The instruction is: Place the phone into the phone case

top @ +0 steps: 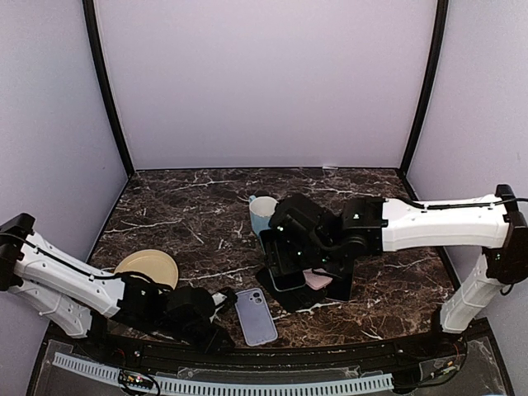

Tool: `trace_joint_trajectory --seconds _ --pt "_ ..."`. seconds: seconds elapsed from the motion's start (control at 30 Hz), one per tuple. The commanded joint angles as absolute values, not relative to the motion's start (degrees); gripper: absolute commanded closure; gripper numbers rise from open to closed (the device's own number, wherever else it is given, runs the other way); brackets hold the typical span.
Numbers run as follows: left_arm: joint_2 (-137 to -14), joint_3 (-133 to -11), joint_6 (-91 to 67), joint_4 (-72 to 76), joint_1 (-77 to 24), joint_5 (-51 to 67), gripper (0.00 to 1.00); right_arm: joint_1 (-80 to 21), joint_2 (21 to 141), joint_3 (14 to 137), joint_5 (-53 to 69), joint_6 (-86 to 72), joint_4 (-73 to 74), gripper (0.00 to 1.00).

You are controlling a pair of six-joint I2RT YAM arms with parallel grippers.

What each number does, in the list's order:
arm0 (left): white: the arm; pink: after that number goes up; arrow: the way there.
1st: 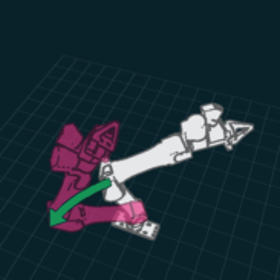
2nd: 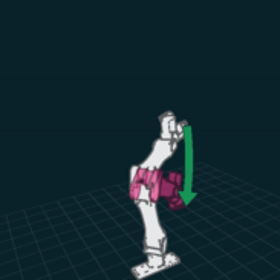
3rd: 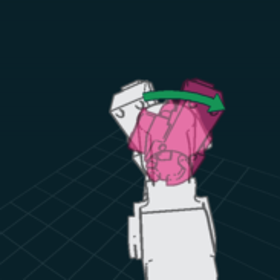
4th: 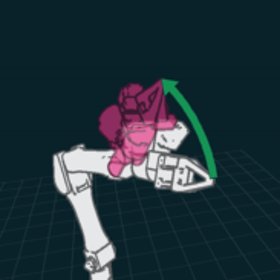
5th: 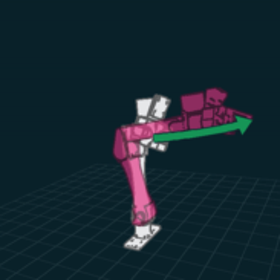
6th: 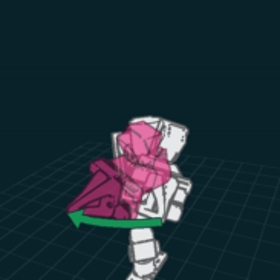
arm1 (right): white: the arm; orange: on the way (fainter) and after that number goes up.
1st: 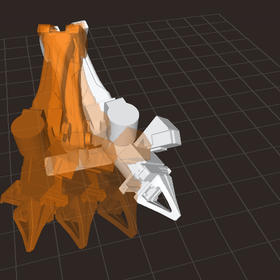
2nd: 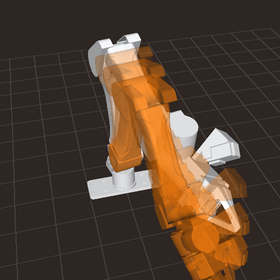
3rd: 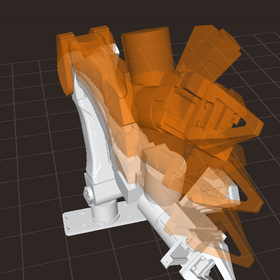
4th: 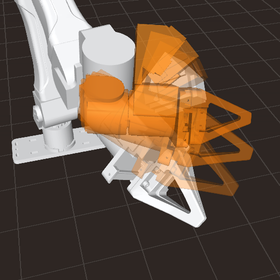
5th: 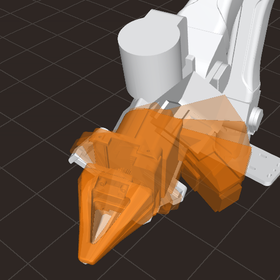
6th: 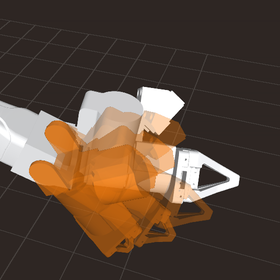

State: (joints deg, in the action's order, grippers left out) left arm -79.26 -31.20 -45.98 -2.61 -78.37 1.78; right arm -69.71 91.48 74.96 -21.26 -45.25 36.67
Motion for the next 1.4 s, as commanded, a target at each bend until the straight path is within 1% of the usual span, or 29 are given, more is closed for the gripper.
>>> trace_joint_trajectory --seconds 0.0,0.03,0.07,0.1,0.13,0.2,0.27,0.4,0.57,0.77,0.9,1.0,1.23,1.37 --pt "-66.25 -29.0 -56.02 -15.41 -79.01 -9.51 0.56 -76.31 94.38 75.0 -25.31 -55.73 35.1 0.67" --pt "-62.42 -28.56 -56.75 -16.9 -78.95 -11.26 0.54 -77.49 96.02 75.33 -24.97 -56.59 34.25 0.68" --pt "-60.78 -27.66 -58.04 -17.59 -78.94 -15.36 0.5 -78.43 98.25 76.61 -25.2 -57.52 34.32 0.68" --pt "-58.46 -27.31 -58.95 -19.76 -78.82 -17.57 0.49 -79.01 100.61 78.31 -25.78 -59.31 35.46 0.69" --pt "-57.66 -27.41 -60.4 -20.95 -78.65 -21.29 0.46 -79.45 102.89 80.16 -26.5 -60.39 37.45 0.7" --pt "-56.47 -28.11 -60.94 -23.56 -78.21 -24.58 0.44 -80.13 106.96 83.65 -27.97 -61.88 40.98 0.71" --pt "-57.57 -29.21 -59.64 -24.07 -77.58 -25.39 0.43 -80.53 109.62 84.86 -27.61 -62.31 42.01 0.71" --pt "-61.69 -32.26 -57.94 -26.29 -76.42 -24.81 0.4 -81.07 112.06 83.66 -23.16 -63.03 37.84 0.71" --pt "-63.59 -33.86 -52.91 -24.24 -73.07 -20.39 0.39 -81.56 114.79 84.46 -22.21 -64.25 36.63 0.71" --pt "-65.4 -34.04 -49.17 -22.1 -70.13 -16.64 0.39 -81.63 119.04 87.4 -22.28 -63.31 40.02 0.71" --pt "-67.03 -34.73 -47.85 -22.78 -69.57 -15.73 0.39 -81.65 119.71 85.79 -20.17 -61.31 38.03 0.71" --pt "-67.44 -34.79 -47.45 -21.98 -69.36 -14.96 0.39 -81.72 120.04 85.76 -20.58 -61.3 41.3 0.7" --pt "-67.76 -35.59 -45.57 -22.39 -68.73 -14.7 0.39 -83.06 116.44 86.42 -20.64 -62.14 45.39 0.7" --pt "-67.87 -35.67 -45.07 -22.29 -68.29 -14.87 0.39 -83.21 116.9 86.36 -20.32 -61.79 44.87 0.7"
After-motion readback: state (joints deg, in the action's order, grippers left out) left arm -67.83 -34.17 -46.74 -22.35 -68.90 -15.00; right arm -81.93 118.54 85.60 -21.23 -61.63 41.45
